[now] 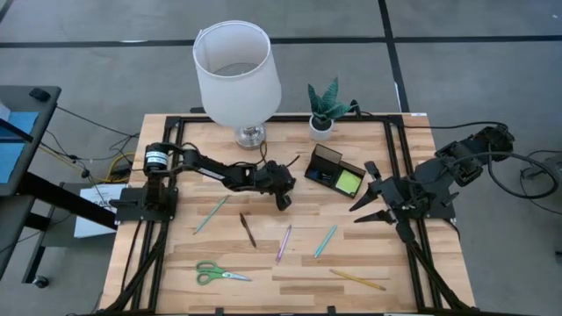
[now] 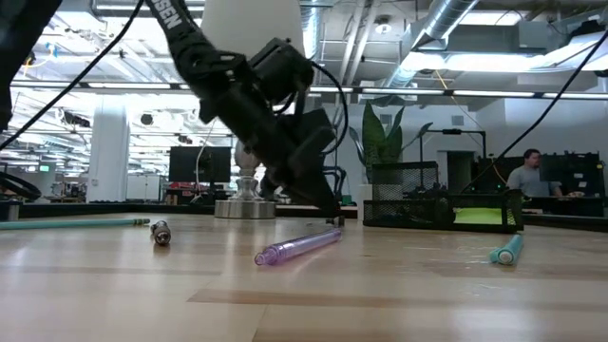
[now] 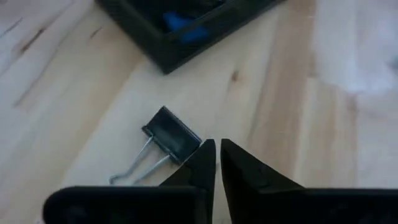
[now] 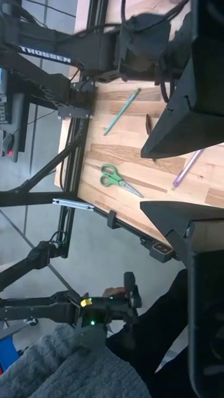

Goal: Pick and place office supplies into organizer
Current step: Put the black binder clip into the black organizer

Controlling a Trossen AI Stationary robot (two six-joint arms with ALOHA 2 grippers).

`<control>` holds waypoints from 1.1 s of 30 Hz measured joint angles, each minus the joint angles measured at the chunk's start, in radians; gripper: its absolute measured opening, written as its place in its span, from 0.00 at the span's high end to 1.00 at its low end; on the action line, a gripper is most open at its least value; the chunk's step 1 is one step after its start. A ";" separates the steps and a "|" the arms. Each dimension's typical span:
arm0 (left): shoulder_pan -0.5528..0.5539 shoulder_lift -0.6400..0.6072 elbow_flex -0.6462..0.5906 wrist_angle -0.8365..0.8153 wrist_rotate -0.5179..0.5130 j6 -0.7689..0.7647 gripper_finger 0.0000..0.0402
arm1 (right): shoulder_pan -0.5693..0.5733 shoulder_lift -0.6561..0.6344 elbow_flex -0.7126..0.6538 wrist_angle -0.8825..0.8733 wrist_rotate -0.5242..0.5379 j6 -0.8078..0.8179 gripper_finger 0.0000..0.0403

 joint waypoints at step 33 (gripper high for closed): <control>0.117 -0.002 0.152 -0.245 0.268 0.780 0.38 | 0.000 0.000 0.000 0.000 -0.004 0.000 0.72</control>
